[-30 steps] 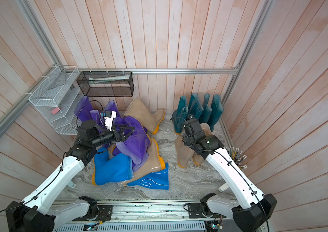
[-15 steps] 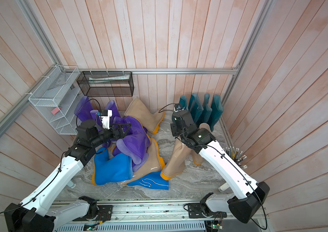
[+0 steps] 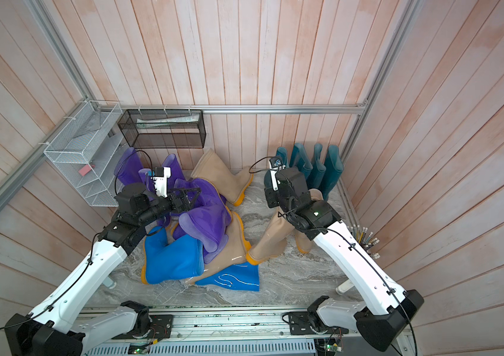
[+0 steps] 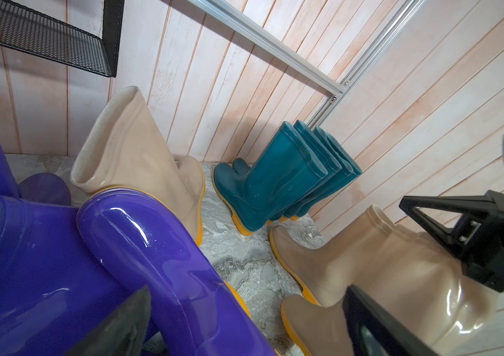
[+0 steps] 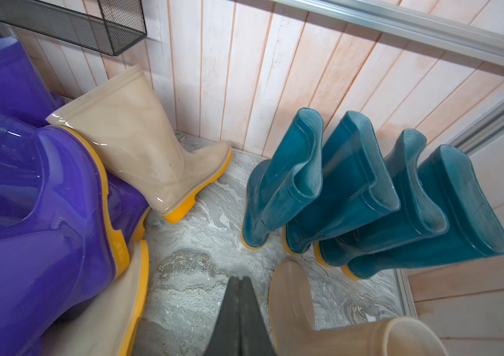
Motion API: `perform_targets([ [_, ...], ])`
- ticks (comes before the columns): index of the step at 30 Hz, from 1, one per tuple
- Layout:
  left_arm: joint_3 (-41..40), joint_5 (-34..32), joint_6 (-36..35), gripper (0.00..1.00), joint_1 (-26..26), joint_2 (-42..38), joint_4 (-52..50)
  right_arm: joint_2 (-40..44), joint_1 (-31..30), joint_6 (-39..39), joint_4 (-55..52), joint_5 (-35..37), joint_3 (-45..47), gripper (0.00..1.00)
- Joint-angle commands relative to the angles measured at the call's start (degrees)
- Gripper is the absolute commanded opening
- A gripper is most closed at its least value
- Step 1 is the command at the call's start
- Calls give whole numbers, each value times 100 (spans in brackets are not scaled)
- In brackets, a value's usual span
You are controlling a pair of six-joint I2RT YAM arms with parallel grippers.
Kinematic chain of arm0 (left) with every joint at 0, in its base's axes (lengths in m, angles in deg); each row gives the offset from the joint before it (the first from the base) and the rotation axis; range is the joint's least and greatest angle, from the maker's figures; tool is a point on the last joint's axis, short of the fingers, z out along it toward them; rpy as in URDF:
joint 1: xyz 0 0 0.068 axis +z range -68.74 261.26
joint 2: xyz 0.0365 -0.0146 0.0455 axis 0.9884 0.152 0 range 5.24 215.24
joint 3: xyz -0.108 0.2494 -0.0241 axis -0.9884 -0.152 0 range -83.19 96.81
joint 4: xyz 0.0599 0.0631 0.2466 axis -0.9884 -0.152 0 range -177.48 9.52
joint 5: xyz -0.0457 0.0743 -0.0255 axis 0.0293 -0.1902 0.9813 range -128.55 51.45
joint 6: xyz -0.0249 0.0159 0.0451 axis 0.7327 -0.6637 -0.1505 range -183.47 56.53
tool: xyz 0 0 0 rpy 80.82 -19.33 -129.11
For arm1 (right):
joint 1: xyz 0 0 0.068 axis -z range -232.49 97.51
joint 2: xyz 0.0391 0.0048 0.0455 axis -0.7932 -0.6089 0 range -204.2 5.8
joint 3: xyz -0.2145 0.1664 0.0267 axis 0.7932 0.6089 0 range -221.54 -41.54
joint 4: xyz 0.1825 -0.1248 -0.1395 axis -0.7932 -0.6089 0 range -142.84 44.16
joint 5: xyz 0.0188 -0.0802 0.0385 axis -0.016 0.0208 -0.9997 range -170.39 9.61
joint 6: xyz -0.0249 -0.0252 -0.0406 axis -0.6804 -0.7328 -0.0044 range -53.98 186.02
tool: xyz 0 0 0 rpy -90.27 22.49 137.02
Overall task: Match and arrange rain boots in pairs
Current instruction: Pair a pair of rain boots at the center of the board.
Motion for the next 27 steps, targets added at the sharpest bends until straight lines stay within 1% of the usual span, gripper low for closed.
perform_targets([
  [1, 145, 173, 77, 100, -23, 2, 115, 18, 153, -412, 511, -531, -509, 0],
  [4, 104, 242, 119, 100, -23, 5, 158, -35, 221, -527, 443, -925, -537, 0],
  [6, 59, 294, 131, 100, -23, 0, 169, -53, 228, -464, 266, -859, -295, 0],
  [11, -189, 314, 132, 100, -23, -69, 211, 586, 279, 310, 616, -1089, 1425, 0],
  [15, -279, 440, 184, 100, -20, -33, 248, 832, 292, 609, 644, -1020, 2107, 0],
  [18, -343, 503, 250, 100, -32, -51, 290, 925, 288, 828, 540, -1057, 2365, 0],
  [20, -388, 558, 288, 100, -42, -76, 318, 1026, 288, 921, 426, -1122, 2377, 29],
  [23, -384, 582, 302, 100, -58, -89, 303, 1237, 285, 1005, 300, -1074, 2117, 48],
  [25, -336, 604, 306, 100, -77, -77, 302, 1389, 289, 1066, 347, -1089, 1891, 59],
  [26, -301, 634, 300, 100, -97, -60, 294, 1449, 284, 1088, 374, -1146, 1769, 64],
  [27, -274, 652, 306, 100, -114, -51, 292, 1493, 287, 1104, 403, -1194, 1685, 67],
])
